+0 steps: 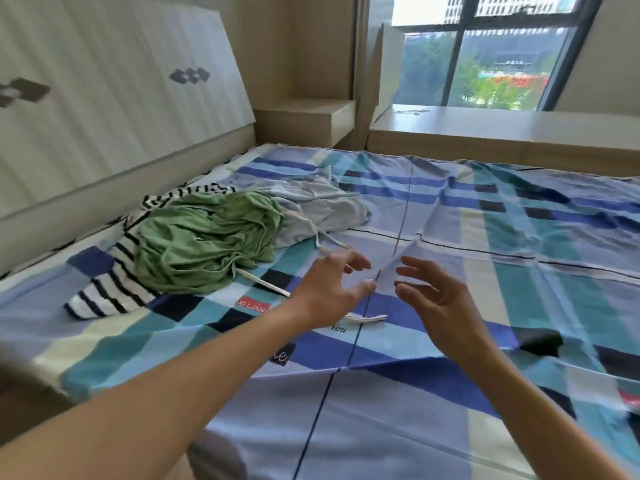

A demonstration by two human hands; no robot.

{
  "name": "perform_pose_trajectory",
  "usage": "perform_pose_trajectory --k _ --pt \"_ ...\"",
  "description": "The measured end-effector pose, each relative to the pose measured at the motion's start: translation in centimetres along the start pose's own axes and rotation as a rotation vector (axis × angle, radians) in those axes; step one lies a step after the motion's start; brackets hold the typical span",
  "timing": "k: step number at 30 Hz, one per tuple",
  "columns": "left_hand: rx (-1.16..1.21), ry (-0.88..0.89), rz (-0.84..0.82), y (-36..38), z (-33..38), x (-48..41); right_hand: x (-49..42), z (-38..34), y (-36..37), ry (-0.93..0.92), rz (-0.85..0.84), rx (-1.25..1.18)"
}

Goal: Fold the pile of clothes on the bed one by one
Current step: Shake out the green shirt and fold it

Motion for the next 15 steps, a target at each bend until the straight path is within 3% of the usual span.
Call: perform_pose_trajectory --k 5,9,12,15 --pt "-0.263 -0.163 -0.025 -2.9 -9.2 -0.3 -1.4 0.3 4.1 0.027 -0.083 0.027" --pt "-0.622 -0.469 -0.048 -7.1 -17.3 1.6 -2.2 0.7 5.8 0.040 -0.116 0.044" --pt "-0.697 -0.702 -0.156 -8.5 -21.9 4.1 -2.5 0.8 6.8 0.056 -0.122 0.050" --pt "-0.727 -0.763 -0.196 -8.7 -23.2 4.7 -2.6 1.1 7.8 0.086 -0.140 0.078"
Point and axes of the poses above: each hand's wrist, its own x-axis away from the middle knuckle, its own y-axis out of the palm, z = x × y, the point moved 7 cm from there along -x, towards the middle knuckle, and after that the axes turned 12 degrees about y, right-handed, at the moved point
